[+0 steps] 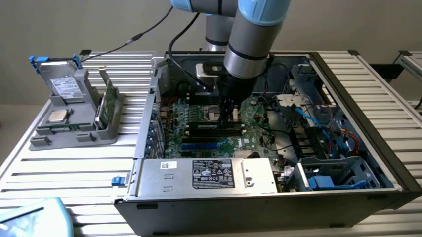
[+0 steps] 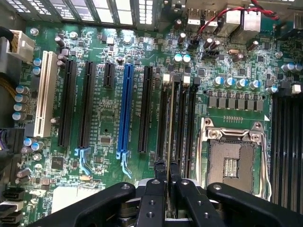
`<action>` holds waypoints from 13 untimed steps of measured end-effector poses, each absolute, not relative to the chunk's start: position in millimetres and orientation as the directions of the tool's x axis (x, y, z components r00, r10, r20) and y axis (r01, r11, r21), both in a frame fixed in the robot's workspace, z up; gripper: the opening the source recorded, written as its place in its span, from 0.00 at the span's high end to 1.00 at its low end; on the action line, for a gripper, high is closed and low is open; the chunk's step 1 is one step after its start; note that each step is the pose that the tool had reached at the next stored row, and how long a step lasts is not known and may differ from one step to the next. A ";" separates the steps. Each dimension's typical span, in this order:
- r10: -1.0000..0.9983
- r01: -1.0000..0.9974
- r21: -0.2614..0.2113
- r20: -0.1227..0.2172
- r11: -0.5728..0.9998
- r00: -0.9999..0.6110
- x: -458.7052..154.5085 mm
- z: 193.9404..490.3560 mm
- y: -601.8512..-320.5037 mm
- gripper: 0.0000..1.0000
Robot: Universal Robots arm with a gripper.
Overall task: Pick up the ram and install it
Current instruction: 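Insert the ram into the slot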
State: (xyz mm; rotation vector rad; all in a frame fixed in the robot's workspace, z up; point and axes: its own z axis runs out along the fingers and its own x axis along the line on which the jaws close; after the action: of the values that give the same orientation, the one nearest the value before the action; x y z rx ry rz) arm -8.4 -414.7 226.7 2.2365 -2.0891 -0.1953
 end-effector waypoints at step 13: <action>-0.997 -0.992 0.104 -0.029 -0.069 0.066 -17.1 226.7 -414.7 0.86</action>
State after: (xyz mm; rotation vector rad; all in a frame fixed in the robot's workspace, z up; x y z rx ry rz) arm -17.1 -414.7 226.7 2.2517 -2.1037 -0.1421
